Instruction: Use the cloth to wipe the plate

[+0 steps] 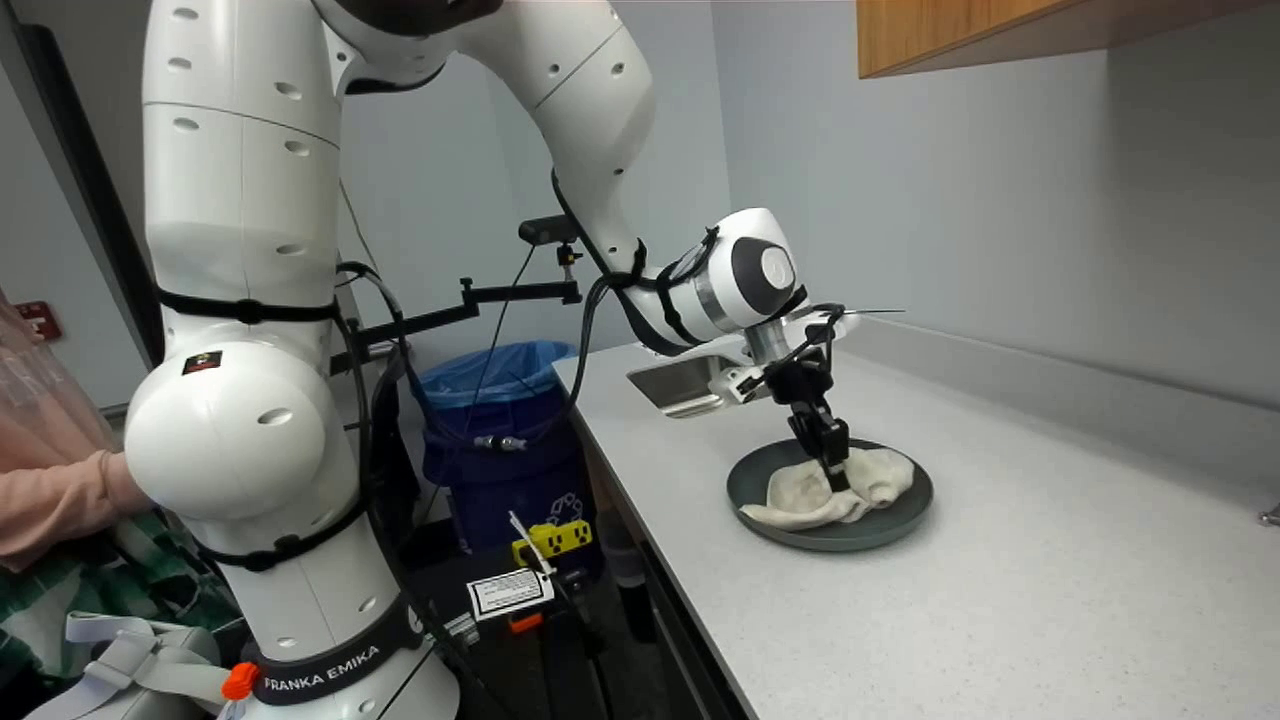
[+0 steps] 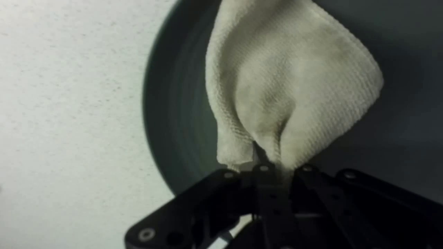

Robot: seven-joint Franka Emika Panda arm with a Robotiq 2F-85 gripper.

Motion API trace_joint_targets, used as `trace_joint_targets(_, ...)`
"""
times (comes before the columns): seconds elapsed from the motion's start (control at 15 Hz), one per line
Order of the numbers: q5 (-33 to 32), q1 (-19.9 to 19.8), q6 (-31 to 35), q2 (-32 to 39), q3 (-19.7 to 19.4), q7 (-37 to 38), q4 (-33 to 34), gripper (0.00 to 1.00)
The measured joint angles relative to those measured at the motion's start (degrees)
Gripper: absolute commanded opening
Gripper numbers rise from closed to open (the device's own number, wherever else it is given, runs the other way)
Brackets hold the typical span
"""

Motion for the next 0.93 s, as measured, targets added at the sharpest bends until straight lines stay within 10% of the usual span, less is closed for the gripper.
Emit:
trace_joint_targets(0.6, 30.45, -4.49, 8.45, 0.69, 10.40, -26.59, -0.02, 0.03)
trace_joint_targets(0.93, 13.34, 1.92, 6.85, 0.63, -2.90, -15.11, -0.05, 0.03)
